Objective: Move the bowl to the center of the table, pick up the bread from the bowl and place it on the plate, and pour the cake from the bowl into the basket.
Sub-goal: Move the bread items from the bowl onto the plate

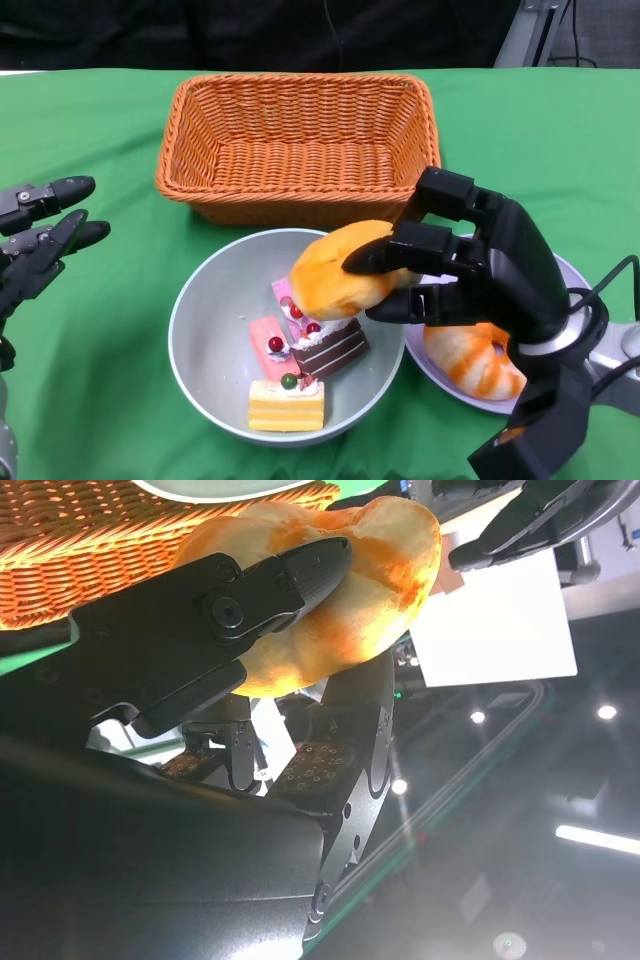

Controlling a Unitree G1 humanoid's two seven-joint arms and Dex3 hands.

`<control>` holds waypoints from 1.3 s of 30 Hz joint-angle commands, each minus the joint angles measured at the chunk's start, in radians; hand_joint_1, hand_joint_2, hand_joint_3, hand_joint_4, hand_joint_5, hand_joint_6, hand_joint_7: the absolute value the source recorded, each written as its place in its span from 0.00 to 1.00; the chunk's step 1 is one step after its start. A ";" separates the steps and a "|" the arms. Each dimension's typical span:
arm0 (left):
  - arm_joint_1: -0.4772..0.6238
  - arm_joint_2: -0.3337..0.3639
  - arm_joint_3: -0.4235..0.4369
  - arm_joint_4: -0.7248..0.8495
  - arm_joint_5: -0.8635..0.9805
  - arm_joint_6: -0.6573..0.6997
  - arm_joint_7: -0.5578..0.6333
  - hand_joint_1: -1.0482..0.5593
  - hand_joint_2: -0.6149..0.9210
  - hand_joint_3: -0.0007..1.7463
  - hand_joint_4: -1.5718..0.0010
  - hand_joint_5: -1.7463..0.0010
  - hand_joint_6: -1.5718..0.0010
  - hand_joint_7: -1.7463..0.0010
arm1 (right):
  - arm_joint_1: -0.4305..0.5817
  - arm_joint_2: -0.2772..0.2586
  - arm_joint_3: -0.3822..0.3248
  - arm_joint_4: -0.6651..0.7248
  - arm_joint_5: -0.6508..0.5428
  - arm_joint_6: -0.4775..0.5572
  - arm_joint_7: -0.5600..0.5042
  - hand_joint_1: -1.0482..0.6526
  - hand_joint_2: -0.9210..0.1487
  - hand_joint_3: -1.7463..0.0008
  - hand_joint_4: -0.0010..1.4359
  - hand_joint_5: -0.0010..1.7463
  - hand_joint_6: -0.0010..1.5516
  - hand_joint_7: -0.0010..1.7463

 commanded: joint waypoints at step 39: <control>-0.021 0.033 0.012 0.026 -0.015 0.024 -0.069 0.38 1.00 0.13 0.26 0.99 0.30 1.00 | 0.187 -0.036 -0.247 0.249 0.109 0.103 -0.062 0.65 0.05 0.95 0.63 0.70 0.64 0.45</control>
